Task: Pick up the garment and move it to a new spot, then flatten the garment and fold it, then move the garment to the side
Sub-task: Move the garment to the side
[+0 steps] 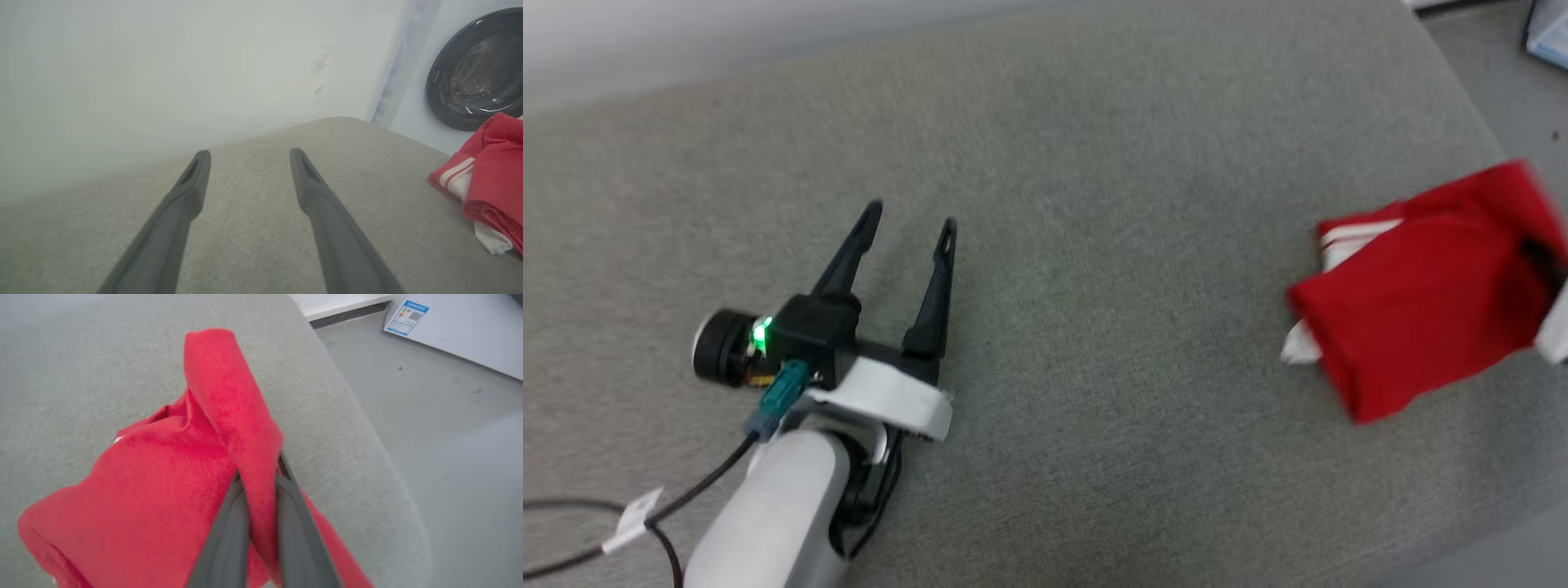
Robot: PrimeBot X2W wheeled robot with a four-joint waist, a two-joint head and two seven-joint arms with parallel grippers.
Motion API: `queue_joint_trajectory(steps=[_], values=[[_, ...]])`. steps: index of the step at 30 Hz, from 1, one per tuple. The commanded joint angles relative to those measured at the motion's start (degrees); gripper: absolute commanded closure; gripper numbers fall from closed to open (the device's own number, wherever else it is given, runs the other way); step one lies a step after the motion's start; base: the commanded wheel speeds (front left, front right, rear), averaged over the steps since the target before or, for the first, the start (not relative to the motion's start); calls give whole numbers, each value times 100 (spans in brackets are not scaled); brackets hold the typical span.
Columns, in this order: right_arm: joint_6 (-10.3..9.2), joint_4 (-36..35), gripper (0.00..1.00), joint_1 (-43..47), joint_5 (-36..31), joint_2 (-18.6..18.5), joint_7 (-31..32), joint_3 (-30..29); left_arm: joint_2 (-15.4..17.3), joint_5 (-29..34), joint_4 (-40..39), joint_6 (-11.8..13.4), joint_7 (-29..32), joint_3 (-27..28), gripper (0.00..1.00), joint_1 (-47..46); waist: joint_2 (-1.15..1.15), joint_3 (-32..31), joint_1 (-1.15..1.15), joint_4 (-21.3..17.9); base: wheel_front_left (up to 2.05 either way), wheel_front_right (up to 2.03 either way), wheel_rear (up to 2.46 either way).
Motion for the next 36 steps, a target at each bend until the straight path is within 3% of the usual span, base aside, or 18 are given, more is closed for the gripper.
queue_joint_trajectory(steps=[1,10,11,12,13,20,26,30,36], values=[[-4,127,100,-281,-43,-132,-191,-206,60,96,-99,-31,58,-36,0,-266,0,737,-1,-179,0,0,0],[-4,947,100,-994,-305,-438,-1041,-1054,173,396,-443,-130,287,-204,0,-910,0,1601,-1,-32,0,0,0],[-4,1061,89,-1038,-343,-415,-1194,-1117,180,426,-469,-127,291,-222,0,-935,0,1651,-1,-14,0,0,0],[-4,1186,51,-1072,-405,-375,-1353,-1179,184,430,-492,-127,302,-234,0,-958,0,1691,-1,3,0,0,0],[-4,1330,0,-1095,-482,-324,-1490,-1235,194,440,-510,-127,318,-241,0,-983,0,1720,-1,18,0,0,0],[-6,2062,0,-1195,-674,-145,-2071,-1373,231,433,-483,-105,281,-255,0,-929,0,1618,-1,37,0,0,0],[-6,2093,0,-916,-809,-336,-2437,-1255,135,276,-301,-53,128,-262,0,-657,0,1140,-1,35,0,0,0],[-5,1639,0,-449,-844,-411,-2589,-954,58,18,-95,74,-49,-155,0,-171,0,489,-1,20,0,0,0],[-4,681,0,442,-878,-95,-2677,-662,20,-287,63,226,-207,15,0,508,0,-283,-1,74,0,0,0]])
